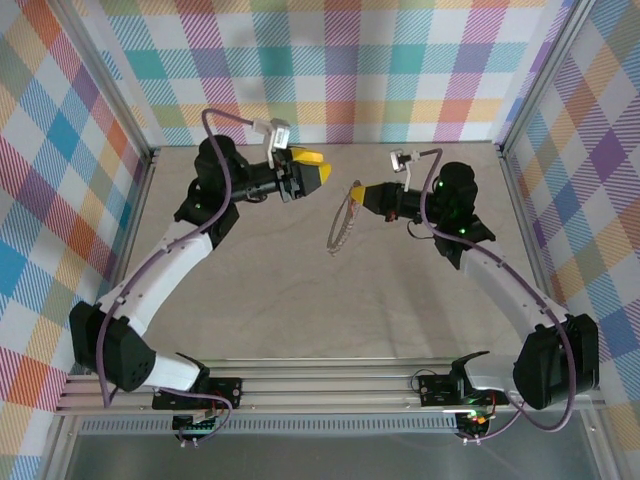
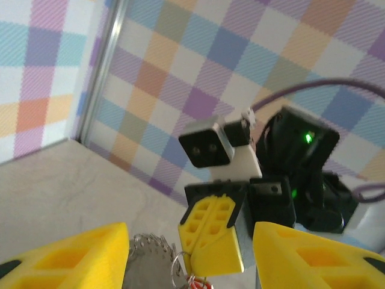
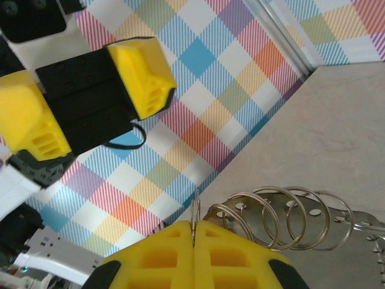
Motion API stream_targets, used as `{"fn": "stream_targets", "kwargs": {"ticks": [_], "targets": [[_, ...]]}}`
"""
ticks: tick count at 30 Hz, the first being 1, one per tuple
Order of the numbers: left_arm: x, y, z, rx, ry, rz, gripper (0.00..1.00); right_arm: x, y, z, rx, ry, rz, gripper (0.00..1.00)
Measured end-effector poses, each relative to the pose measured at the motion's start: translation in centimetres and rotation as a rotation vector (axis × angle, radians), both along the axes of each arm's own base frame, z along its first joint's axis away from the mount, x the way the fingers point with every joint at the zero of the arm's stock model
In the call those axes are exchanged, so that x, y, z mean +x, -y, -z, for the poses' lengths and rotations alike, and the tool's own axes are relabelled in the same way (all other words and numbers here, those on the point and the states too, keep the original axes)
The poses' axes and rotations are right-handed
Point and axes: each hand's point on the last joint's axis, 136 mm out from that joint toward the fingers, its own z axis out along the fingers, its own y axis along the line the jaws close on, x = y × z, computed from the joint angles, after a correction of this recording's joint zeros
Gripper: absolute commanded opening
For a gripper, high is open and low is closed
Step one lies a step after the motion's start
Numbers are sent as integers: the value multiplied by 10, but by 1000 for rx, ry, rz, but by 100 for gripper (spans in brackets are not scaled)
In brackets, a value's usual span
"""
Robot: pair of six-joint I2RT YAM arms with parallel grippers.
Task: Put the keys on the keyring
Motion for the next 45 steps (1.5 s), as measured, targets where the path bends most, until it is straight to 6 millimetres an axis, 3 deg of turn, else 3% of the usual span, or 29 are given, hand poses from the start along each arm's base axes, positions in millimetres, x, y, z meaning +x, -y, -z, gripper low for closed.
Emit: {"fn": "stream_targets", "kwargs": {"ticks": [9, 24, 36, 45], "targets": [[13, 21, 37, 141, -94, 155, 52, -1, -5, 9, -12, -16, -89, 0], [12, 30, 64, 202, -201, 275, 47, -3, -6, 10, -13, -19, -109, 0], [10, 32, 70, 200, -228, 313, 39, -2, -6, 12, -14, -24, -109, 0], [10, 35, 66, 191, -223, 334, 28, 0, -7, 15, -15, -27, -108, 0]]}}
